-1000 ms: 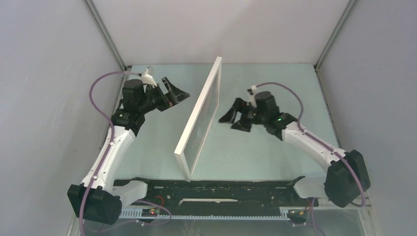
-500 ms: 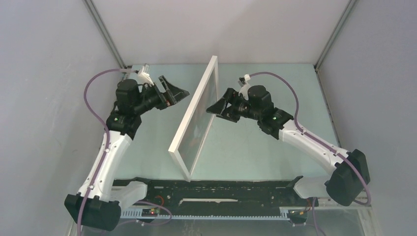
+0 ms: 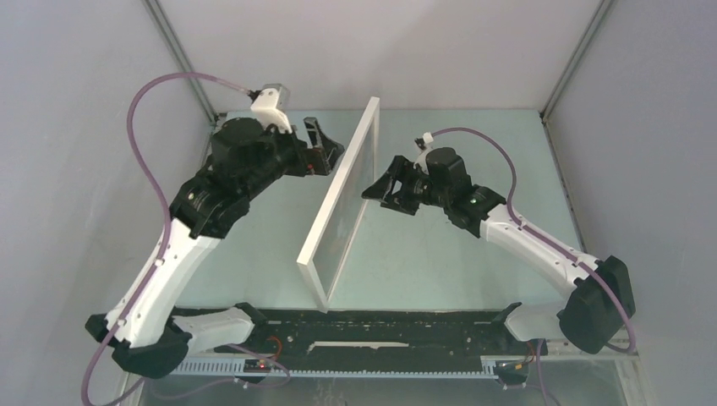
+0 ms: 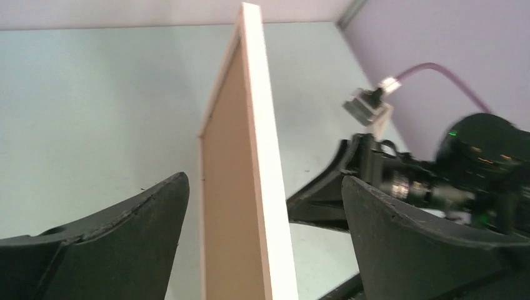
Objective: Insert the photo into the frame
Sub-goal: Turn over the photo frame at the center of the board.
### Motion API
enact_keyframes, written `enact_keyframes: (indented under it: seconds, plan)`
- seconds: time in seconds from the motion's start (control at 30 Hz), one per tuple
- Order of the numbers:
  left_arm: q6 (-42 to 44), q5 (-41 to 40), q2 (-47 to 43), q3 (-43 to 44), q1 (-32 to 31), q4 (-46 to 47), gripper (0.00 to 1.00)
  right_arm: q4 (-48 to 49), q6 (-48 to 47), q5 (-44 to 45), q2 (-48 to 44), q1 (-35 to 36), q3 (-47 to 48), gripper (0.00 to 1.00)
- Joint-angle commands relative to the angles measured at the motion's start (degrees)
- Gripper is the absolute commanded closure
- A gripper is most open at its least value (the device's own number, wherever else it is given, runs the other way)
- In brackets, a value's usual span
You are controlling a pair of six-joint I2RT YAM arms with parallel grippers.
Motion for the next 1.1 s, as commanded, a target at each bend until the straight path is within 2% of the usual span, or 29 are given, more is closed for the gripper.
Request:
enact_keyframes:
  seconds: [0.0,0.3,0.37,0.4,0.5,0.53,0.57,0.67,0.77,0.93,1.07]
  plan:
    - [5.5,-19.8,6.8,7.6,-5.7,-12.0,0.0,-0.5,-0.7,0.5,-0.4,-0.6,0.5,0.2]
    - [4.8,-20.8,16.3,13.8,-9.9,-16.2,0.01,-0.5,-0.1,-0.8,-4.8,-4.2,-5.2,0.2]
    - [4.4,-20.7,17.7,14.0,-10.0,-17.0,0.05,-1.2,-0.4,-0.9,-6.5,-5.3,-6.2,0.21]
    - [4.4,-21.4,18.5,14.6,-10.0,-18.0,0.09,-1.7,-0.7,-0.9,-7.5,-6.0,-6.5,0.2]
    - [4.8,-24.5,20.2,17.0,-10.0,-21.7,0.4,-3.3,-1.4,-0.7,-10.1,-7.7,-7.5,0.2]
    - [5.3,-24.8,20.3,17.2,-10.0,-22.2,0.45,-3.6,-1.6,-0.6,-10.9,-8.2,-7.8,0.2]
    - [5.5,-24.9,20.3,17.4,-10.1,-22.6,0.46,-3.8,-1.8,-0.6,-11.8,-8.7,-8.1,0.2]
    - [6.4,-24.9,21.2,18.5,-10.0,-25.0,0.4,-4.5,-2.2,-0.5,-13.7,-10.1,-8.9,0.2]
    - [7.3,-24.2,21.4,17.9,-9.3,-26.1,0.43,-5.0,-2.4,-1.0,-14.5,-11.2,-9.4,0.2]
    - [8.6,-14.4,18.4,12.8,-3.4,-23.8,0.67,-5.5,-2.7,-1.6,-15.7,-12.3,-10.5,0.21]
    - [8.9,-2.0,13.1,4.0,6.9,-16.7,0.86,-6.3,-3.0,-1.7,-16.9,-13.4,-11.3,0.2]
